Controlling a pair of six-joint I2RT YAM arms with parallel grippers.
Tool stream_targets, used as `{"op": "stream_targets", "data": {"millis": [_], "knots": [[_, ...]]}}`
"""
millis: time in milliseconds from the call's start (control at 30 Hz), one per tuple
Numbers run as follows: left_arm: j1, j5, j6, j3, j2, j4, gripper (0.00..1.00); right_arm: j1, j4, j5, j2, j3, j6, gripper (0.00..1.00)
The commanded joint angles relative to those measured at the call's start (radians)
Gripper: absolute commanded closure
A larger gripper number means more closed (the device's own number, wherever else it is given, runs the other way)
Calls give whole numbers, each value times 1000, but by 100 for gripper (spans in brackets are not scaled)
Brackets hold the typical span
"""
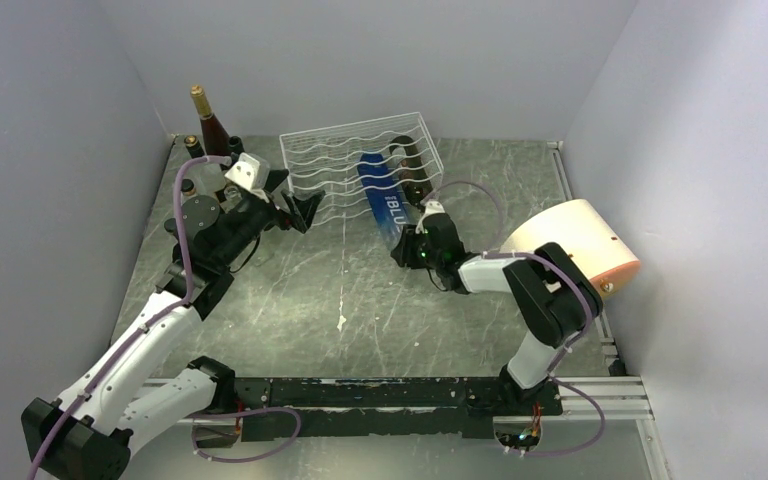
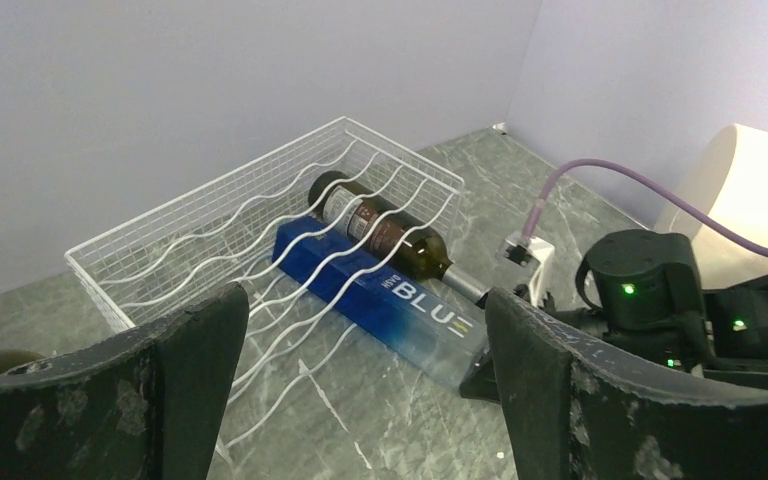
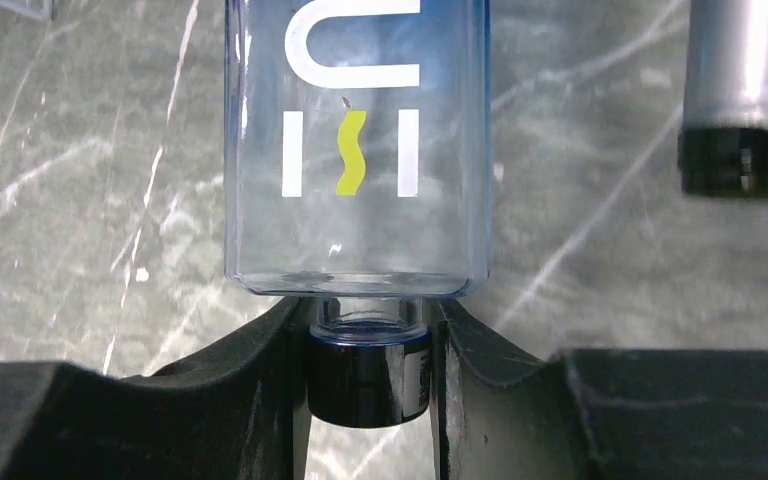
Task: Take the wine bottle off the wine rack
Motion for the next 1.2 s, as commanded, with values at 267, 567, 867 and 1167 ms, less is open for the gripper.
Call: {"op": "stream_targets", "data": {"millis": [267, 567, 867, 1167], "knots": [[7, -36, -19, 1, 35, 37, 6, 24, -98, 42, -364, -206, 96, 100], [8, -23, -2, 2, 52, 38, 6, 32, -373, 62, -674, -281, 153, 100], [-25, 165, 142, -20, 116, 79, 13, 35, -634, 11, -882, -224, 178, 100], [-411, -38, 542, -112, 155, 44, 8, 34, -831, -60, -937, -107, 146, 100]]}}
